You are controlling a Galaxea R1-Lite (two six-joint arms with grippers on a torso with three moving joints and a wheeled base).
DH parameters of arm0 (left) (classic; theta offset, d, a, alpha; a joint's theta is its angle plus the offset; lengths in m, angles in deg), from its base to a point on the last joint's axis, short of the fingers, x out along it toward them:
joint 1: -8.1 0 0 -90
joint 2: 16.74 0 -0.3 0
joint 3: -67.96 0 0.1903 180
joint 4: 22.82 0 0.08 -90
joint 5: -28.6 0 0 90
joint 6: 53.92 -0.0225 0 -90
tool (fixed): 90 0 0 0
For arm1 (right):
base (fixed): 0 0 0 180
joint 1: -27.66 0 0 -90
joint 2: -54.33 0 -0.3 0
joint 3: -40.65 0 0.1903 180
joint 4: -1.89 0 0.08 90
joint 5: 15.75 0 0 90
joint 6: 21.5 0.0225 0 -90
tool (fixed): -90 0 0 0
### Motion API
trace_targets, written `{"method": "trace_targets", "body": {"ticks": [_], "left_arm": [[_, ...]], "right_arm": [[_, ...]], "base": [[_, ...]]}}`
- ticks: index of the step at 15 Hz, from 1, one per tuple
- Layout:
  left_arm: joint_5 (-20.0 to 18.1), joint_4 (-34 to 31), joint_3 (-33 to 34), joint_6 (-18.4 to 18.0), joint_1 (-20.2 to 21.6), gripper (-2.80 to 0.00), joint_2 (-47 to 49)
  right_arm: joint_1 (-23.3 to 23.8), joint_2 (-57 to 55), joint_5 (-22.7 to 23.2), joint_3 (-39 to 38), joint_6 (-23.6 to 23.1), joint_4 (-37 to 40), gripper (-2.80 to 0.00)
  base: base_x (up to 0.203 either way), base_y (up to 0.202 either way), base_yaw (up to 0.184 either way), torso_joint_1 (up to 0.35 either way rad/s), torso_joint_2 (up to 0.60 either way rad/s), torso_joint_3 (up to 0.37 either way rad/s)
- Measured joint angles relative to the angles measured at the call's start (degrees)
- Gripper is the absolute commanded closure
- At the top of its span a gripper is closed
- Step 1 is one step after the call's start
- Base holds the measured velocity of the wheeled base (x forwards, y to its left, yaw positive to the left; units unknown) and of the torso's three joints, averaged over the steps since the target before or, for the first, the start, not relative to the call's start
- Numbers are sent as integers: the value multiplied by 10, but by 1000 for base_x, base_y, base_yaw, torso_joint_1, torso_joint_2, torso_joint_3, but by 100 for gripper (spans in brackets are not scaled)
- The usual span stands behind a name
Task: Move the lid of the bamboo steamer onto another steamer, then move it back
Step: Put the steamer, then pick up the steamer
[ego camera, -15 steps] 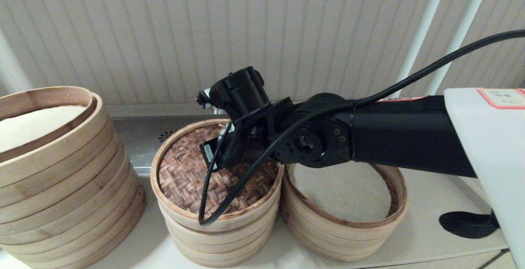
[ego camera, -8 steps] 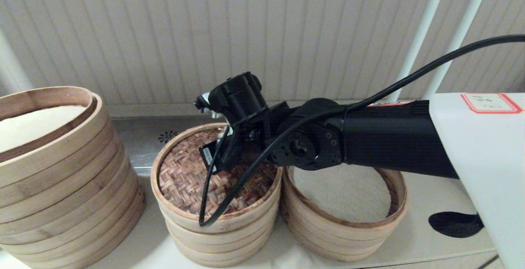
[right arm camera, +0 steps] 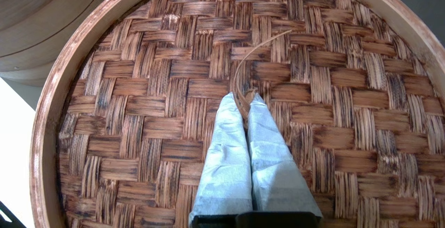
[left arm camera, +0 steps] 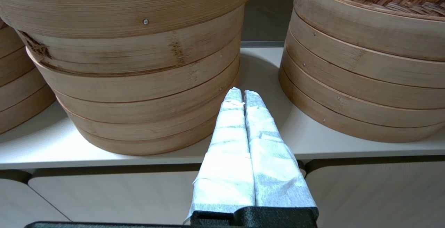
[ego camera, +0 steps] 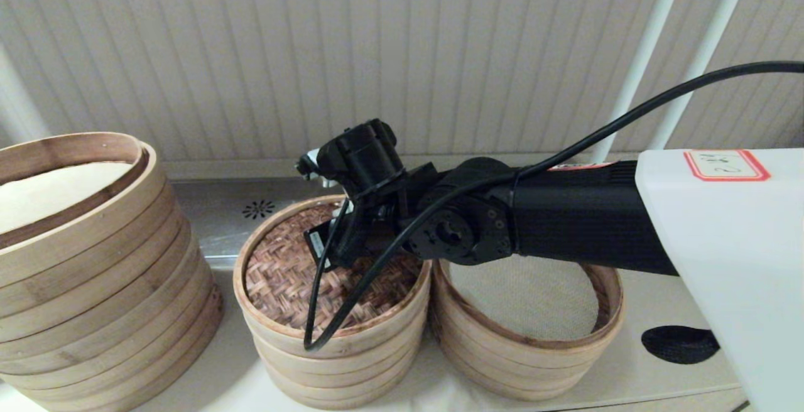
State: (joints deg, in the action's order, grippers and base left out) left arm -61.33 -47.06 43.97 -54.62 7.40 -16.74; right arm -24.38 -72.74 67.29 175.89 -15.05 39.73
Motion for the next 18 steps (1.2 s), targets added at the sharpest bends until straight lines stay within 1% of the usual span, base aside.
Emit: {"method": "trace_targets", "body": {"ticks": [2, 3, 10, 15, 16, 18], "left_arm": [[0, 0, 0, 0, 0, 0, 0], [0, 0, 0, 0, 0, 0, 0], [0, 0, 0, 0, 0, 0, 0], [0, 0, 0, 0, 0, 0, 0], [0, 0, 0, 0, 0, 0, 0], [0, 0, 0, 0, 0, 0, 0]], "right_arm": [[0, -1, 0, 0, -1, -2, 0], [0, -1, 0, 0, -1, -1, -280], [-4, 13, -4, -1, 5, 0, -280], [4, 93, -14, -26, 9, 5, -280], [12, 116, -21, -39, 10, 4, 0], [27, 168, -34, -79, 10, 4, 0]], "base": [[0, 0, 0, 0, 0, 0], [0, 0, 0, 0, 0, 0], [0, 0, 0, 0, 0, 0], [0, 0, 0, 0, 0, 0], [0, 0, 0, 0, 0, 0], [0, 0, 0, 0, 0, 0]]}}
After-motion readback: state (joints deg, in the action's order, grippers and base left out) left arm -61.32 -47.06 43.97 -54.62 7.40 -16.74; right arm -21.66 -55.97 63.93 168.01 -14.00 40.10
